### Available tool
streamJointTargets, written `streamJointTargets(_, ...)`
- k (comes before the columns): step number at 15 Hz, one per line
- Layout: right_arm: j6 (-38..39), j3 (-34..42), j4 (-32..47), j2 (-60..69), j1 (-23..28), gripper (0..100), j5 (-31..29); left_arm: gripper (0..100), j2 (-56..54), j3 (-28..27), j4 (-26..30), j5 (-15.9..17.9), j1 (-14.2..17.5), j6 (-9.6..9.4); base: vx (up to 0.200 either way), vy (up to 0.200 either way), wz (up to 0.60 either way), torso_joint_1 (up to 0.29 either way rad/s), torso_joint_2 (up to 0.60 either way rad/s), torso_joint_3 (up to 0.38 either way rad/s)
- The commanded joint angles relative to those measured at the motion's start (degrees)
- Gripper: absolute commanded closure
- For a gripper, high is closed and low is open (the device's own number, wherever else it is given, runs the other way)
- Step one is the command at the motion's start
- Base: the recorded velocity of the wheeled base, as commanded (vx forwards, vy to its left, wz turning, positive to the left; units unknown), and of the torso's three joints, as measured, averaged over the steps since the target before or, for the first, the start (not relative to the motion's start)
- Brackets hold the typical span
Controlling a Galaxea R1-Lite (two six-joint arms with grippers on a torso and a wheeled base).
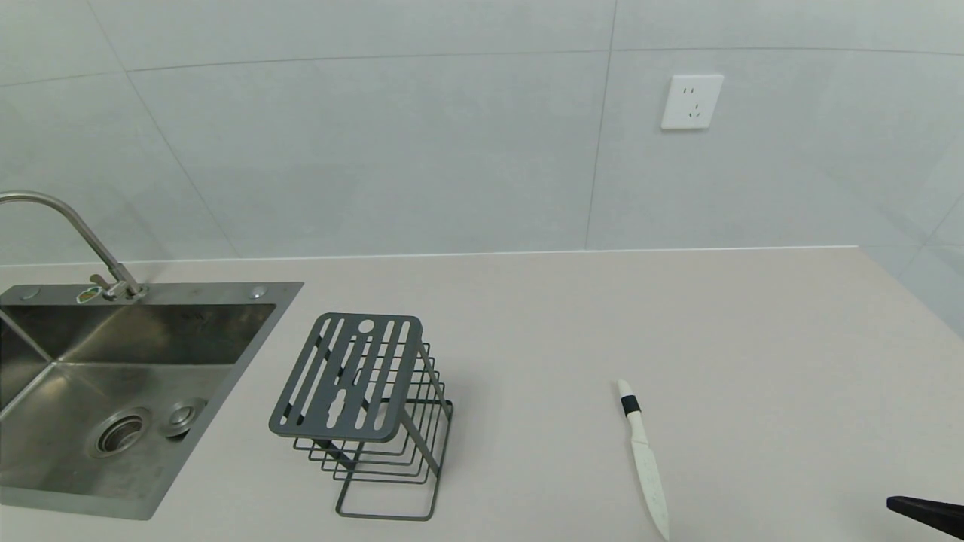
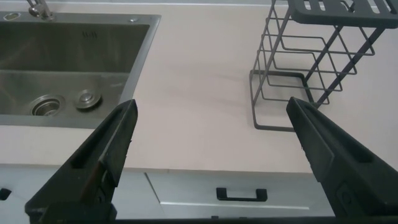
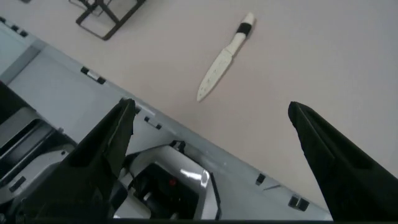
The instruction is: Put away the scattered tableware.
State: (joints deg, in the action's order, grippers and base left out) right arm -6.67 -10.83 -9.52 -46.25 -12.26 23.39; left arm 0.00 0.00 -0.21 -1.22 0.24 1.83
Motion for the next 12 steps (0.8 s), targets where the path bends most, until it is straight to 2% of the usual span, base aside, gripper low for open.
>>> streamJointTargets(1, -3.35, -1.92, -3.57, -15.36, -1.18, 0, -0.19, 0, 0.09, 0.00, -0.06, -0.01, 0.02, 0.02, 0.000, 0.000, 0.00, 0.000, 0.00, 0.000)
streamJointTargets(4, -4.14, -3.59, -7.09, -23.53, -2.24, 0, -0.63, 0, 0.09, 0.00, -0.06, -0.01, 0.02, 0.11, 0.000, 0.000, 0.00, 0.000, 0.00, 0.000)
streamJointTargets(7, -1.59, -7.28, -8.76, -30.13, -6.63, 0, -6.78, 0, 0.09, 0.00, -0.06, -0.01, 0.02, 0.11, 0.000, 0.000, 0.00, 0.000, 0.00, 0.000)
streamJointTargets(8, 1.83, -9.74, -8.76, -32.06, -9.01, 0, -9.07, 0, 0.09, 0.00, 0.03, -0.01, 0.02, 0.02, 0.000, 0.000, 0.00, 0.000, 0.00, 0.000)
streamJointTargets(10, 14.49, -18.00, -8.76, -38.56, -16.21, 0, -19.35, 0, 0.09, 0.00, -0.06, -0.01, 0.02, 0.02, 0.000, 0.000, 0.00, 0.000, 0.00, 0.000)
streamJointTargets(12, 19.59, -22.49, -8.76, -44.98, -18.67, 0, -24.01, 0, 0.09, 0.00, -0.06, -0.01, 0.02, 0.11, 0.000, 0.000, 0.00, 0.000, 0.00, 0.000)
